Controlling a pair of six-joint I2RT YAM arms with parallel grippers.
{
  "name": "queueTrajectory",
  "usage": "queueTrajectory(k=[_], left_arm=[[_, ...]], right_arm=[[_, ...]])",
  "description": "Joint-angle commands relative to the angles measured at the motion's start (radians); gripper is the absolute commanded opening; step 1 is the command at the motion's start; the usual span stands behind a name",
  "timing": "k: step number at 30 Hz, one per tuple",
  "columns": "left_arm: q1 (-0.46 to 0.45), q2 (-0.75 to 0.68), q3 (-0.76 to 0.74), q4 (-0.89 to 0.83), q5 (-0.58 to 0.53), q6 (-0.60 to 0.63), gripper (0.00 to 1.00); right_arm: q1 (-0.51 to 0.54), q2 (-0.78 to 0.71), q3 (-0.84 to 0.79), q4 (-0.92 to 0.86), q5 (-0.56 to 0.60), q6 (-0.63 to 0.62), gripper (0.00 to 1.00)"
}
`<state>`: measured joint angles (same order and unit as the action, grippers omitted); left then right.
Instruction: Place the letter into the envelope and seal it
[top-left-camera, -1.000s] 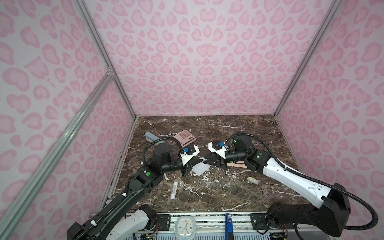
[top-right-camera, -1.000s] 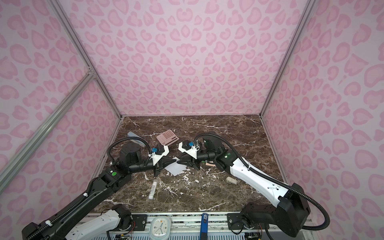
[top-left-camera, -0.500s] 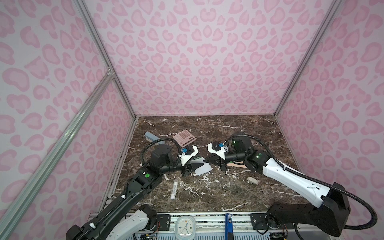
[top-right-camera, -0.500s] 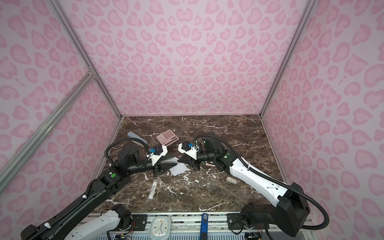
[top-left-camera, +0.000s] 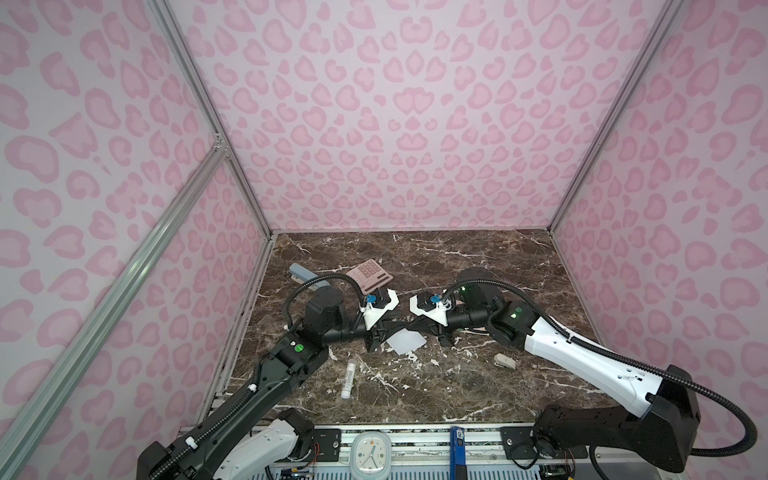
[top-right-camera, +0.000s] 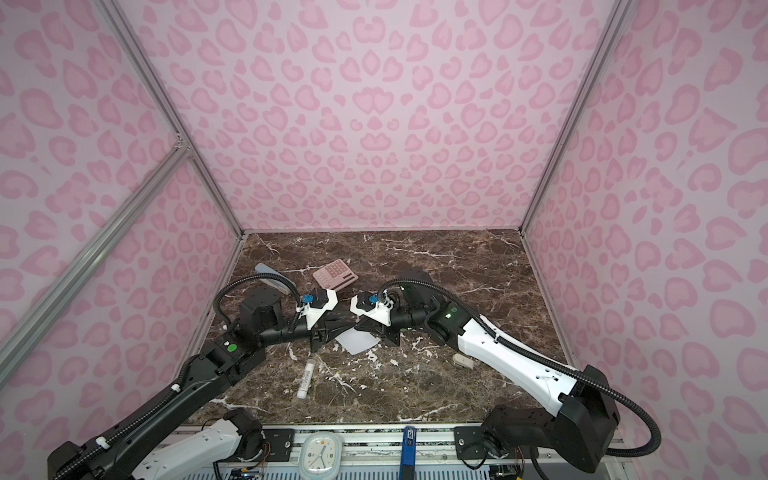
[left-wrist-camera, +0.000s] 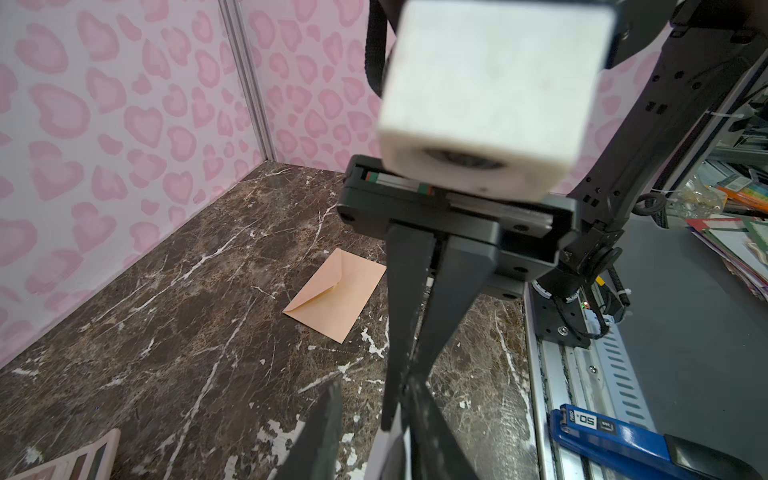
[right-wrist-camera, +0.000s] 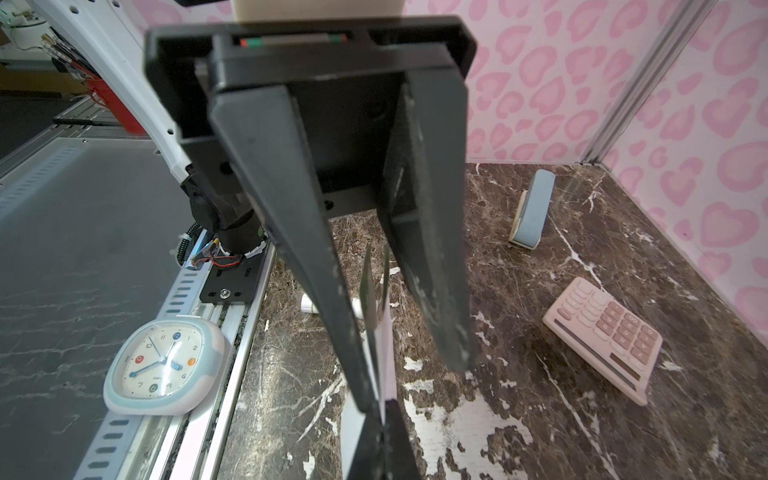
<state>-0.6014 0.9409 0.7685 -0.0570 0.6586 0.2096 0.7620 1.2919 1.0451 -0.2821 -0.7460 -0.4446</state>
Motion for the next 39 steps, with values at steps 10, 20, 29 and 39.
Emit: queueTrajectory(k=[10,20,29,39], left_arm=[[0.002,0.021,0.038,-0.079,0.049,0.028,0.27],[0.002,0.029,0.043,-0.096,0.032,0.046,0.05],[0.002,0.013,0.035,-0.080,0.030,0.046,0.04],[0.002,0.010,0.043,-0.109,0.029,0.068,0.04]], right_arm=[[0.000,-0.006,-0.001,0.003,0.020,-0.016,0.00],[0.001,-0.008,0.001,-0.005,0.022,-0.019,0.00],[0.001,-0.004,0.000,0.026,-0.029,0.003,0.29],[0.000,0.025,0.027,0.027,-0.058,0.010,0.13]])
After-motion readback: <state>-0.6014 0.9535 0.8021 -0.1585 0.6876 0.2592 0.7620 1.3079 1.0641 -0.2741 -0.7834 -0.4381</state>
